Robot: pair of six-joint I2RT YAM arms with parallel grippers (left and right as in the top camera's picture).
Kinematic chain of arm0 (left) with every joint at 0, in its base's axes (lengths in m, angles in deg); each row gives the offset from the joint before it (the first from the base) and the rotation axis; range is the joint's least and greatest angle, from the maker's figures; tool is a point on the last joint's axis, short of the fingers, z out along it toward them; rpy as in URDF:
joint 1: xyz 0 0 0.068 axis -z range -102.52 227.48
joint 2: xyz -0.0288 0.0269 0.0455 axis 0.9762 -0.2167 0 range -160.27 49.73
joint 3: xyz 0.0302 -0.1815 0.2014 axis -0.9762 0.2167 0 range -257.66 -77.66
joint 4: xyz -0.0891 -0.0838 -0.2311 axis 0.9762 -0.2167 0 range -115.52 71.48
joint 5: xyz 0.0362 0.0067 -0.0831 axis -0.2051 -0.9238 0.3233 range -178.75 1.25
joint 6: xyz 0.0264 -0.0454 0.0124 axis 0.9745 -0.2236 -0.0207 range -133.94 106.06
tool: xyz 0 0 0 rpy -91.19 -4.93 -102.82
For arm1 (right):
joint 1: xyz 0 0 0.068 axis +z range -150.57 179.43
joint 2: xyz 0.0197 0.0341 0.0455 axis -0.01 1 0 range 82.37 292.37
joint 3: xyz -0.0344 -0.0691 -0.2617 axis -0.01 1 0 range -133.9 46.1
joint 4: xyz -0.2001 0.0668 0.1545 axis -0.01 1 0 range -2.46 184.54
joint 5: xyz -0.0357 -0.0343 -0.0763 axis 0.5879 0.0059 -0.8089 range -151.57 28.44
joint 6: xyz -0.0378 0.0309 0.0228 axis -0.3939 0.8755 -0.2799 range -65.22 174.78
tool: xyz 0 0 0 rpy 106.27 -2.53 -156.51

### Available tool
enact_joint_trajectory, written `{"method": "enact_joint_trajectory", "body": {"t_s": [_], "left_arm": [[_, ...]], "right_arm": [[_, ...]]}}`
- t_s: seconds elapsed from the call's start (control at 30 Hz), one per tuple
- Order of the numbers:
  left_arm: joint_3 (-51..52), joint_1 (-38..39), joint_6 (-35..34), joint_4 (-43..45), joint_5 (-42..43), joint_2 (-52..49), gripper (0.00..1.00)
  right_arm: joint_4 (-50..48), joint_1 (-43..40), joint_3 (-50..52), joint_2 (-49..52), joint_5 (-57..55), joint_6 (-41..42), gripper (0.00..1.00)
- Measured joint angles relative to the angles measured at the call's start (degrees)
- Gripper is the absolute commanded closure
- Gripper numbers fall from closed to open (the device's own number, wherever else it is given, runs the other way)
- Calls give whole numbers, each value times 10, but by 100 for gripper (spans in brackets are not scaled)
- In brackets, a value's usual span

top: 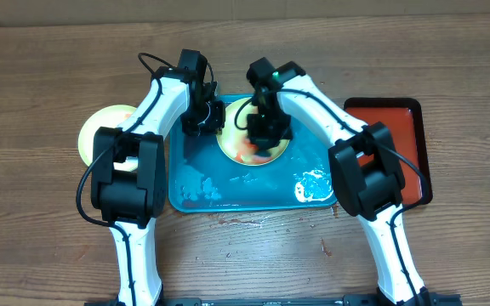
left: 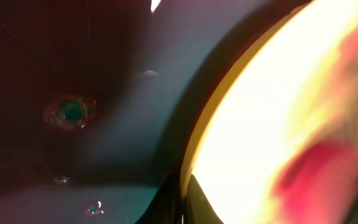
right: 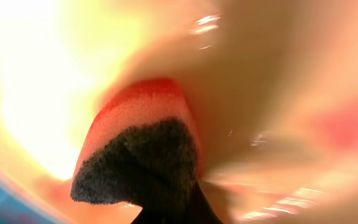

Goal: Clean dirty plates on tray and stack at the side
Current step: 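Scrub the yellow plate with the sponge while the left gripper holds it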

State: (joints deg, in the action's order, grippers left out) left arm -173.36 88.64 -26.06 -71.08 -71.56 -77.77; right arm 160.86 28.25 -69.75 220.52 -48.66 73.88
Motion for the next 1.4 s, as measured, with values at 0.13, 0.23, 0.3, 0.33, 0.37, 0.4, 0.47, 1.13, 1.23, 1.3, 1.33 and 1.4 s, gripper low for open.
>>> {"method": "enact_joint_trajectory", "body": {"t_s": [0.13,0.23,0.3,0.33,0.37,0.4,0.47,1.13,1.23,1.3,1.33,1.4], "left_arm": [[0,0,0,-7,3,0,96],[0,0,1,-13,9,0,96],[0,0,2,-16,11,0,96],[0,0,3,-16,12,0,96],[0,0,3,-16,13,0,96],[1,0,3,-17,13,0,96],[1,0,3,-17,13,0,96],[1,-2,5,-21,10,0,96],[1,-2,5,-21,10,0,96],[1,-2,5,-21,11,0,96],[1,-1,5,-21,12,0,96],[2,-1,7,-21,13,0,96]], "right_arm": [[17,-12,-15,2,-115,3,96],[2,-13,-15,2,-173,4,96],[-20,-9,-15,2,-196,3,96],[-33,-7,-15,2,-203,2,96],[-49,-5,-15,3,-206,-1,96],[-68,-4,-15,3,-203,-3,96],[-102,-3,-15,5,-186,-10,96],[-101,16,-26,39,161,-46,96],[-62,9,-26,39,166,-53,96],[-35,1,-26,39,157,-55,96],[-27,-3,-26,39,151,-55,96],[-5,-10,-30,37,123,-52,96]]}}
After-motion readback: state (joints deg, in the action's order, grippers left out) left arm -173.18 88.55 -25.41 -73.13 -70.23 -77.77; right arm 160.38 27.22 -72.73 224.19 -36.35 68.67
